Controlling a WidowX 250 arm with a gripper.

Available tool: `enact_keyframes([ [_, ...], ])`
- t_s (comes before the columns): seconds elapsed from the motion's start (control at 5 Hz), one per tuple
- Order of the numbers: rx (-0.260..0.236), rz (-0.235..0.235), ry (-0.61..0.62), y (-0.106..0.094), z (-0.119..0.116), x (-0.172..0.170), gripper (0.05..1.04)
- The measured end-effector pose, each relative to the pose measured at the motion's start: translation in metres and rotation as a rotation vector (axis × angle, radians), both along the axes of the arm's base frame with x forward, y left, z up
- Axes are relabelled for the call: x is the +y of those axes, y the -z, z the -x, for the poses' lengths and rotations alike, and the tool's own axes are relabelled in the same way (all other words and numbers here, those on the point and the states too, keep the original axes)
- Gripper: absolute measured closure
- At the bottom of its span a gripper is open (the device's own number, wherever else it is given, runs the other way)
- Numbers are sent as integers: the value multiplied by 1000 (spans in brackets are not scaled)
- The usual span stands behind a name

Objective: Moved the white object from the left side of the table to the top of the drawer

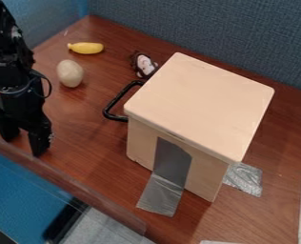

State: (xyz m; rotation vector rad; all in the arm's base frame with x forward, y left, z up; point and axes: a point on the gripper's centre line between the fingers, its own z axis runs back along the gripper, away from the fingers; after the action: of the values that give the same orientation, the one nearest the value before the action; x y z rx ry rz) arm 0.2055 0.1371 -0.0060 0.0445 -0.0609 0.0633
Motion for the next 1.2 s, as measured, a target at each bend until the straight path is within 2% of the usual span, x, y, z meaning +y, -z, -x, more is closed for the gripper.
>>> enact_keyframes([
  [0.2,6,10,-3,1,0,-1,84],
  [0.4,-27,44,15,-23,-15,2,85],
  [0.6,-93,41,-29,-53,-35,12,85],
  [0.8,-154,8,-74,-75,-63,22,85],
  [1.0,-149,-8,-145,-72,-89,32,85],
  [1.2,-127,-27,-216,-59,-113,40,85],
])
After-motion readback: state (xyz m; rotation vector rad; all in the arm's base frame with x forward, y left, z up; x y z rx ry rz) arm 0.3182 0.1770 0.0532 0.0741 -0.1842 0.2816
